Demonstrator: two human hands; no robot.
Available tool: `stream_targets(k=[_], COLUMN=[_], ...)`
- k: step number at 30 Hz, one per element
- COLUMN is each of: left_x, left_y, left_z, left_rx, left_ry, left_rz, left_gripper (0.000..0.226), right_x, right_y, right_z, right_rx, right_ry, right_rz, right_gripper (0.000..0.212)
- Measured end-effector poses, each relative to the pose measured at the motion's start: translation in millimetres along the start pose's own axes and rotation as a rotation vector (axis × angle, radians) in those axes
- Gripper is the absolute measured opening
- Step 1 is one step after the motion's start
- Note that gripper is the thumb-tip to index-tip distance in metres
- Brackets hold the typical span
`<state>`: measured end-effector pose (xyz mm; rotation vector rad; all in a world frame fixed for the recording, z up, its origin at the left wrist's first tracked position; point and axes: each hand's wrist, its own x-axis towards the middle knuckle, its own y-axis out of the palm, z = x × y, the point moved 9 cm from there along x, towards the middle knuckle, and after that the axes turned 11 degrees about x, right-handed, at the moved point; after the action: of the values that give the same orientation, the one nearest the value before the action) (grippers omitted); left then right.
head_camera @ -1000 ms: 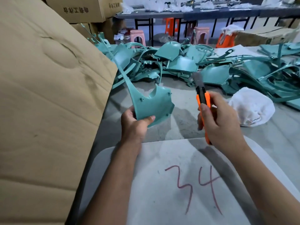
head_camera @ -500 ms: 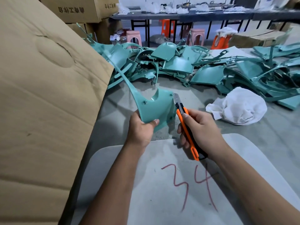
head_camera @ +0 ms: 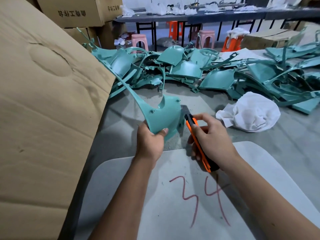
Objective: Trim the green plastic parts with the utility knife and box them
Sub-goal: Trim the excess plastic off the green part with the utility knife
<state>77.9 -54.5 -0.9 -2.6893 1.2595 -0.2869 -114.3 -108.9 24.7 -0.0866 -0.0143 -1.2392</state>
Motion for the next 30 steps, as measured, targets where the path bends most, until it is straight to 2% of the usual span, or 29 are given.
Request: stream_targets(k=[2,4,8,14,17,20,26,30], left_x=[0.9,1.0,-3.7,-3.6,-5.0,-5.4,-1.5,-1.5], left_y=[-1.5,-0.2,4.1,1.6,1.3,3.8,-0.6,0.5], left_z=[1.3,0.8,-3.6,-1.7,-3.7,-4.9,-0.2,1.7], left_rx=[-0.016,-0.009,0.027,0.024,0.065,0.086,0.094,0.136], left_ry=[-0.006,-0.004,0.035,0.005,0.029,0.05,0.022,-0.001], left_rz=[-0.005,0.005,0.023,0.013,0.016,0.033,-0.008,-0.002], left_gripper=[0.032,0.031,0.036,0.035,0.034,0.034,0.026,0.029], right_x=[0.8,0.1,-2.7,3.9,3.3,1.2,2.5,3.2], right_y=[-6.8,-14.4,-2.6,-11.6,-19.1,-11.2,-17.7,-27.9], right_z=[-5.3,4.6,18.5,0.0,10.7,21.7,-4.9,10.0], right_rx=[-0.064,-0.149,-0.062,-0.065,0.027,0.158,0.008,0.031], right_ry=[0.028,-0.064,-0.173,0.019,-0.047,-0.111,0.106,-0.027], right_rz=[-0.033,-0.094,-0.037,-0.036,-0.073,0.0,0.022,-0.08], right_gripper=[0.016,0.015,0.02,0.018,0.017,0.021,0.014,0.017])
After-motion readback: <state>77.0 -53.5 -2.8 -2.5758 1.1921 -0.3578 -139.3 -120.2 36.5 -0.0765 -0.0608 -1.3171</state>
